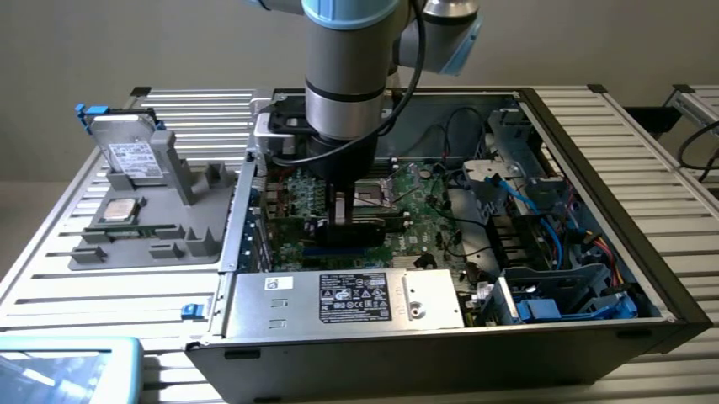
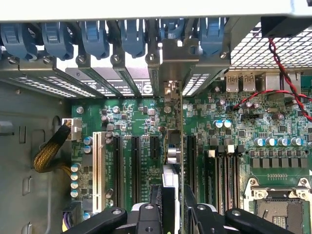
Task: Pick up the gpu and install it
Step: 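Insert the gpu into the slot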
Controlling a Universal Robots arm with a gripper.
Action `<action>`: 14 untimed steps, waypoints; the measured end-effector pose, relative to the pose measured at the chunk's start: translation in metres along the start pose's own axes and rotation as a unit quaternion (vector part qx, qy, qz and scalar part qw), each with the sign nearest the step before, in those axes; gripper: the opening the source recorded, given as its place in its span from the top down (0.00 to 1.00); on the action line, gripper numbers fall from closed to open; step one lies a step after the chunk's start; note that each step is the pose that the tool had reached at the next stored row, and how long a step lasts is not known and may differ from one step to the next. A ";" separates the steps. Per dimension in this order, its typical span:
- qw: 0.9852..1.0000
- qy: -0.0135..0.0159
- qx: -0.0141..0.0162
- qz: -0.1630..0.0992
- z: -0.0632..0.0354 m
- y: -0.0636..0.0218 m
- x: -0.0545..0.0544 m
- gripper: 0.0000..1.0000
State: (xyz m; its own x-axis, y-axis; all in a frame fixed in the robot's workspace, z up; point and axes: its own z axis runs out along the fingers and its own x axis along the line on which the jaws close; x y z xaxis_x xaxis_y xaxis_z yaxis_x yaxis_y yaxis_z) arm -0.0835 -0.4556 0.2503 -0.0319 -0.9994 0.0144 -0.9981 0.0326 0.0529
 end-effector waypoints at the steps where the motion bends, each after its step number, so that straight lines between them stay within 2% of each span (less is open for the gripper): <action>1: 1.000 0.000 0.000 0.000 0.0004 0.0001 0.000 0.72; 14: 1.000 0.000 0.000 0.000 0.0029 0.0032 0.000 0.72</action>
State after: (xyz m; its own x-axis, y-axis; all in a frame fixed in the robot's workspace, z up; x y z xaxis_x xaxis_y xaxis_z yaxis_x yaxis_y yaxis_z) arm -0.0869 -0.4556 0.2476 -0.0319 -0.9994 0.0145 -0.9981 0.0326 0.0527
